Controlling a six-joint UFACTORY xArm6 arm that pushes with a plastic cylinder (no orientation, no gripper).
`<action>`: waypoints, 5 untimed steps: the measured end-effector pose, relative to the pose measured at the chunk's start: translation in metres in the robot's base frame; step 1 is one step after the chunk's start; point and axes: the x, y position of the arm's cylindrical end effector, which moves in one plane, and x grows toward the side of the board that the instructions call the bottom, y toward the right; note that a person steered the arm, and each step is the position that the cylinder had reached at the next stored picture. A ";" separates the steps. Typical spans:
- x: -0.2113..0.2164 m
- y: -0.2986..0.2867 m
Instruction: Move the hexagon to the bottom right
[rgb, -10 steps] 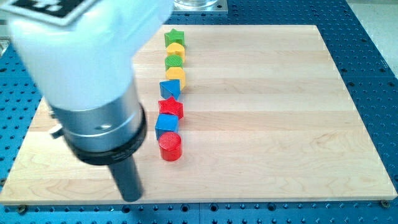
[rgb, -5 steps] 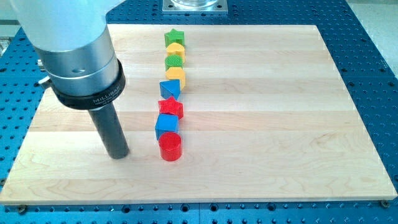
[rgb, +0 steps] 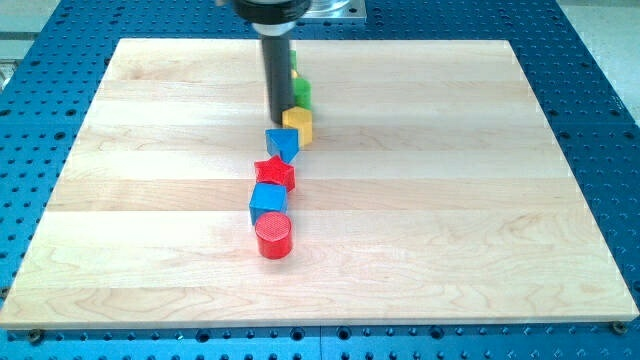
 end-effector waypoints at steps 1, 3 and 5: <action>0.035 0.055; 0.041 0.036; 0.087 0.032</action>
